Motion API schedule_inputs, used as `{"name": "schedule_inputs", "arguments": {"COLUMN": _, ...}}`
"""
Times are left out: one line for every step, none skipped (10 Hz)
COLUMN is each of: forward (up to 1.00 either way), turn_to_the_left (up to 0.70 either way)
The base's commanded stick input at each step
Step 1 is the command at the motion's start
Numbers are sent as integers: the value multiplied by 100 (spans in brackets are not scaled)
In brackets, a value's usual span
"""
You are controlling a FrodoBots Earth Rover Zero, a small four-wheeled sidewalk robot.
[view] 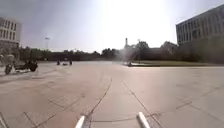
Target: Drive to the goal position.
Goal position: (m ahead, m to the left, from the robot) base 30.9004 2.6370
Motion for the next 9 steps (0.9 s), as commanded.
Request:
{"name": "schedule_inputs", "arguments": {"forward": 70, "turn_to_the_left": 0}}
{"name": "schedule_inputs", "arguments": {"forward": 70, "turn_to_the_left": 0}}
{"name": "schedule_inputs", "arguments": {"forward": 70, "turn_to_the_left": 0}}
{"name": "schedule_inputs", "arguments": {"forward": 70, "turn_to_the_left": 0}}
{"name": "schedule_inputs", "arguments": {"forward": 70, "turn_to_the_left": 0}}
{"name": "schedule_inputs", "arguments": {"forward": 70, "turn_to_the_left": 0}}
{"name": "schedule_inputs", "arguments": {"forward": 70, "turn_to_the_left": 0}}
{"name": "schedule_inputs", "arguments": {"forward": 70, "turn_to_the_left": 0}}
{"name": "schedule_inputs", "arguments": {"forward": 70, "turn_to_the_left": 0}}
